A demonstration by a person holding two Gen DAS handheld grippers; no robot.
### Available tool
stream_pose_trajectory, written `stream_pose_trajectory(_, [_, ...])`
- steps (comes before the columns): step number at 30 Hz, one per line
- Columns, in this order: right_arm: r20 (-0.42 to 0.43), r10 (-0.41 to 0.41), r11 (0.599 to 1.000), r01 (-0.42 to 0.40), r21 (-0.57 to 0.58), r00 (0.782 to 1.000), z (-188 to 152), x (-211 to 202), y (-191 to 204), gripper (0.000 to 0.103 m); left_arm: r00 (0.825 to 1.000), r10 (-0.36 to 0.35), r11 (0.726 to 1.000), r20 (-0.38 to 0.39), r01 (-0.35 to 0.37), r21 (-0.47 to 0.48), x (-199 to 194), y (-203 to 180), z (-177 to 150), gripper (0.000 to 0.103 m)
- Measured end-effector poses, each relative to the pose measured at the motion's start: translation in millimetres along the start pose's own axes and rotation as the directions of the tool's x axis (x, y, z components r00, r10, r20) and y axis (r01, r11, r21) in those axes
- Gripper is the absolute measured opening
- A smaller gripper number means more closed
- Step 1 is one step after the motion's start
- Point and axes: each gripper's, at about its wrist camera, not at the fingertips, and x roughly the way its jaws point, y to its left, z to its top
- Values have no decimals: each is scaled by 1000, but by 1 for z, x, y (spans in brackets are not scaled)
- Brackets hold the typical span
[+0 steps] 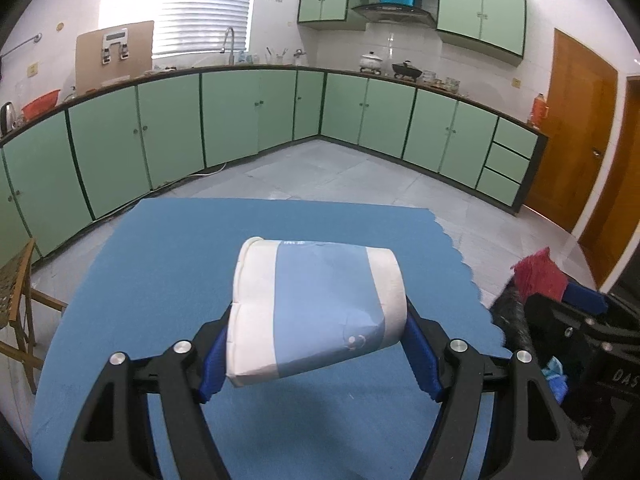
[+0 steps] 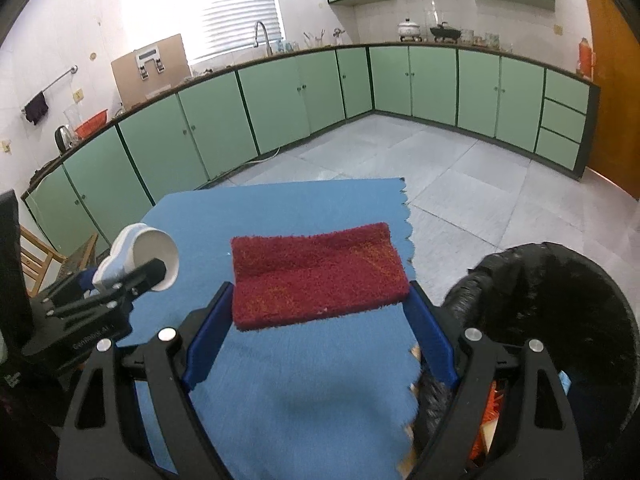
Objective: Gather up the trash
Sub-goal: 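Carry the cup and cloth over the bin and open both tools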
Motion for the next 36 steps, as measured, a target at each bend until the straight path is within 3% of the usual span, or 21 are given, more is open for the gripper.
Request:
stream_pose_trajectory(10, [75, -64, 997, 62, 36, 995, -15, -68, -24, 81, 997, -72, 996, 42, 70, 61, -35, -41, -5, 73])
stream_pose_trajectory(20, [106, -202, 974, 189, 123, 974, -37, -119, -86, 81, 978, -199, 971, 60, 188, 147, -42, -117, -6, 73])
stream_pose_trajectory(29, [117, -317, 938, 292, 188, 941, -56, -142, -141, 81, 952, -301, 935, 43, 287, 208, -29, -184, -12, 73])
stream_pose_trajectory(36, [107, -373, 907, 338, 251, 922, -72, -138, -180, 81, 936, -350, 913, 45, 330, 239, -11, -223, -16, 73])
